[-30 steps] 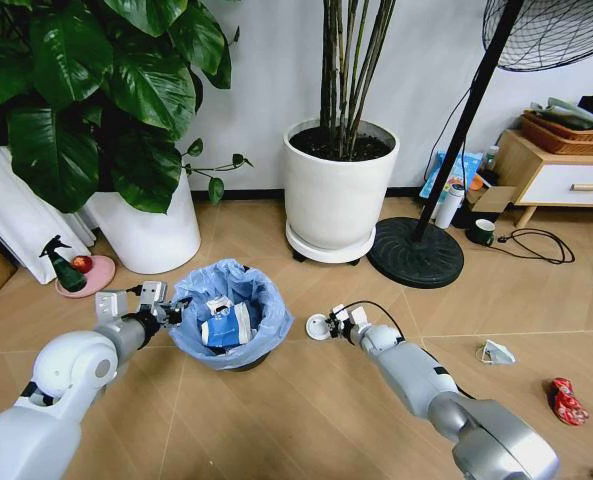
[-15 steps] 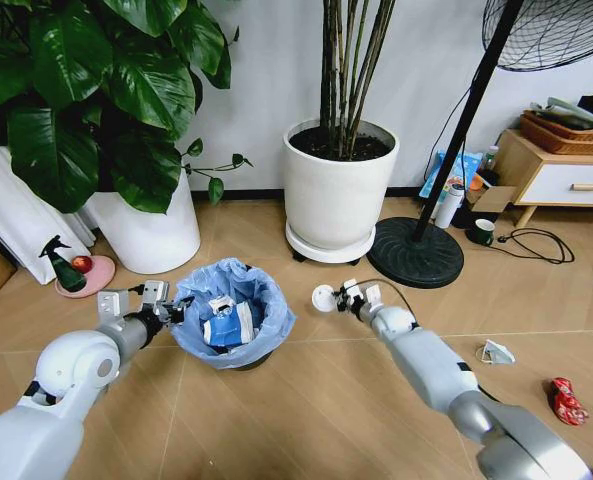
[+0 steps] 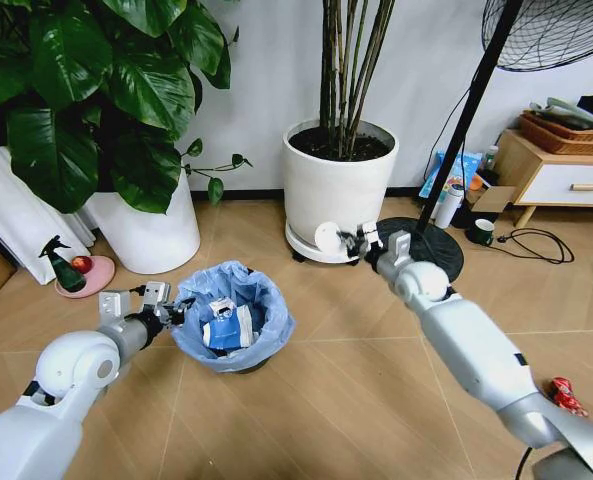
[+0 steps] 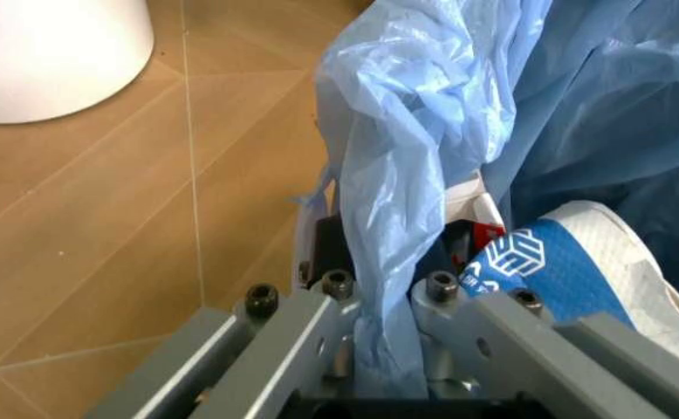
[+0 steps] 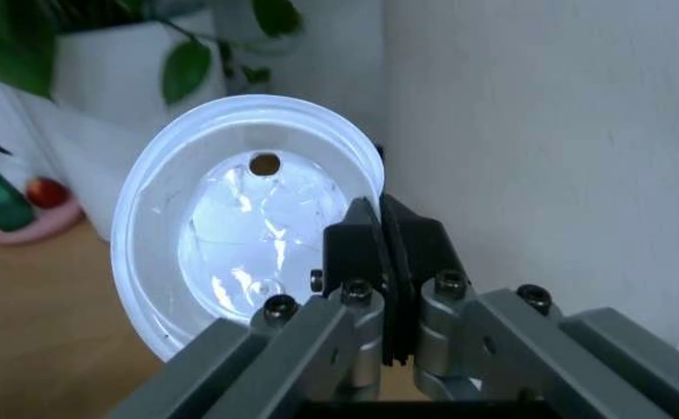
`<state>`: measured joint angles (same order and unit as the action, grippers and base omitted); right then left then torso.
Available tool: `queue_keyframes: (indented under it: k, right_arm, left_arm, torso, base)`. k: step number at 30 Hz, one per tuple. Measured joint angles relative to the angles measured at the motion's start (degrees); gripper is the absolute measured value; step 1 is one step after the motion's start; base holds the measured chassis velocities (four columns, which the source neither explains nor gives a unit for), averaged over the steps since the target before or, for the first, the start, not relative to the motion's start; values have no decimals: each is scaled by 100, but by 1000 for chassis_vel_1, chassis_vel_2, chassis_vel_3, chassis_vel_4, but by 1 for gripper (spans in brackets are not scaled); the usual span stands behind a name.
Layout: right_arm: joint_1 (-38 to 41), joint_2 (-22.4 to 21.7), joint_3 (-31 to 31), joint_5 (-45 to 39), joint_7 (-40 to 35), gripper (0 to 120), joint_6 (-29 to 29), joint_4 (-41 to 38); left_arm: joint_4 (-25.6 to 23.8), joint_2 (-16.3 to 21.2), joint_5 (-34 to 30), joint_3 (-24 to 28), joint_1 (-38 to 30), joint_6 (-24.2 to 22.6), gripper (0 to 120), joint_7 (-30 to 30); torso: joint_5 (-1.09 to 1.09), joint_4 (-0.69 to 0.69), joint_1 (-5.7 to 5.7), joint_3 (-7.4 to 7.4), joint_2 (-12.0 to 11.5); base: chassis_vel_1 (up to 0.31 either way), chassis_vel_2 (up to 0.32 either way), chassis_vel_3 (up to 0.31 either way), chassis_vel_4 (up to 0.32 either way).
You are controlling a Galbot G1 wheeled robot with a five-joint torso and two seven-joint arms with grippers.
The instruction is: Pick up the trash bin and place the garbage on the floor into it.
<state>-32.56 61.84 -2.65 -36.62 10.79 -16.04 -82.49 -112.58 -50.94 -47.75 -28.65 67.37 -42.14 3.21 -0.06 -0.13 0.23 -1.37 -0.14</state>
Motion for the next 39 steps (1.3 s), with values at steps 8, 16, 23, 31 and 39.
queue_keyframes:
  k: [8, 16, 23, 31, 39]
  right_arm:
    - [157, -211, 417, -573, -77, 0, -197, -1093]
    - [378, -271, 1219, -1059, -57, 0, -318, -1939]
    - [330, -345, 1654, -1074, -4, 0, -397, -2262]
    - [270, -449, 1845, -860, 67, 0, -397, -2230]
    - [288, -417, 1905, -850, 33, 25, -399, -2186]
  left_arm:
    - [112, 58, -53, 239, -260, 0, 0, 12]
    - [318, -15, -86, 601, -668, 0, 0, 50]
    - [454, -48, -157, 829, -958, 0, 0, 112]
    - [517, -39, -178, 870, -1067, 0, 0, 119]
    - [525, -48, -178, 879, -1086, 0, 0, 118]
  torso:
    - [1, 0, 0, 0, 0]
    - [-1, 1, 0, 0, 0]
    - [0, 0, 0, 0, 0]
    - [1, 0, 0, 0, 0]
    - [1, 0, 0, 0, 0]
  base:
    - [0, 0, 0, 0]
    - [0, 0, 0, 0]
    - [0, 0, 0, 0]
    - [0, 0, 0, 0]
    - [0, 0, 0, 0]
